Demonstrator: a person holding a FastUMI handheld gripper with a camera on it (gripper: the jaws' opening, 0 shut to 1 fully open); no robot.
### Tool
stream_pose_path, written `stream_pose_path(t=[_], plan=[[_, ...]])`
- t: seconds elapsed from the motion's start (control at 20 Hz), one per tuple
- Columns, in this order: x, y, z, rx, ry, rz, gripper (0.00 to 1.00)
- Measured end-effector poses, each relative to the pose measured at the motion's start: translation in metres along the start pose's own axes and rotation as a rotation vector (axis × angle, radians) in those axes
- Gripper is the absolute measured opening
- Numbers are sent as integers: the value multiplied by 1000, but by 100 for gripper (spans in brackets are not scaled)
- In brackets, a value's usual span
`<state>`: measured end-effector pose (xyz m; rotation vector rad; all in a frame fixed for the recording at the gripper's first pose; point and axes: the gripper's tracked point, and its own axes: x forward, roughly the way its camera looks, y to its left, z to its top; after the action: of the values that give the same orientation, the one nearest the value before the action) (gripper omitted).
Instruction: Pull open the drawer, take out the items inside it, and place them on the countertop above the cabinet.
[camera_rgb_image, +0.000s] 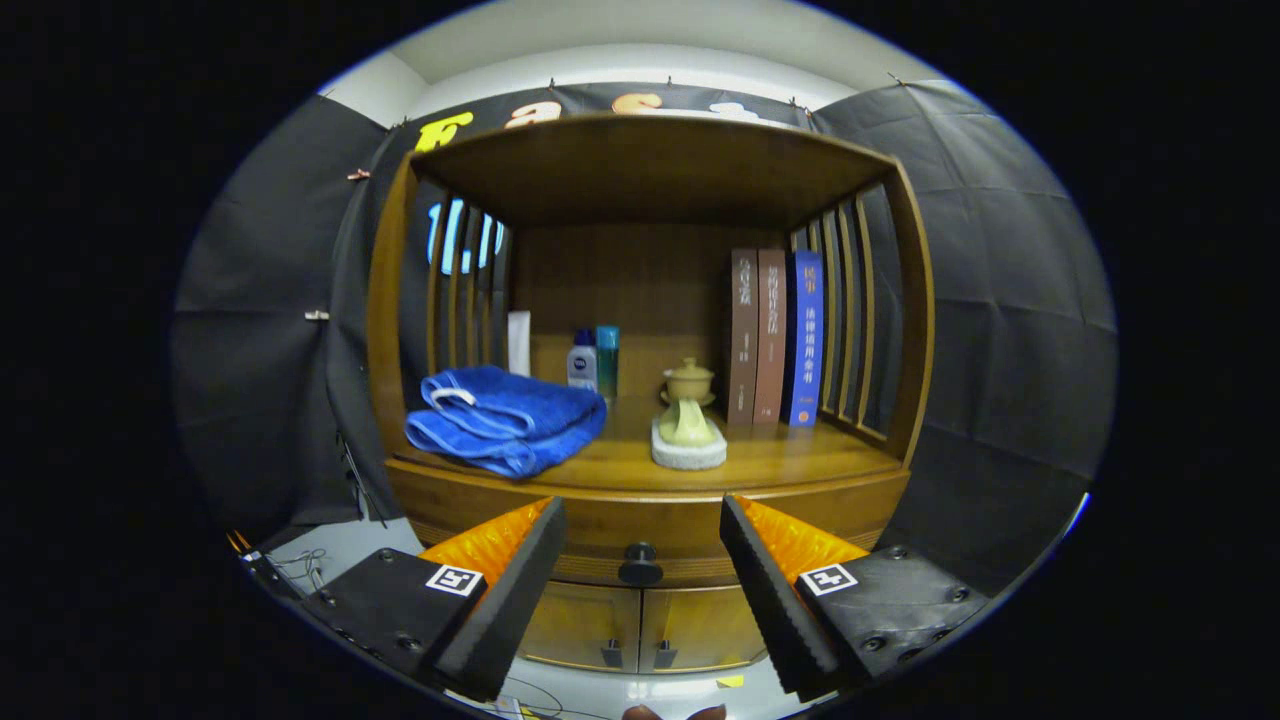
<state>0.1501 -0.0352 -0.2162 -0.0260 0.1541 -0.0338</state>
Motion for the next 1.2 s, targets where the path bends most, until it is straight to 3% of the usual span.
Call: stream_pose_path(t=[0.3,0.75,1.2], plan=[[-47,16,75,46,-37,24,99],[-127,26,144,45,-122,55,99],[-157,36,164,18,-138,80,99]])
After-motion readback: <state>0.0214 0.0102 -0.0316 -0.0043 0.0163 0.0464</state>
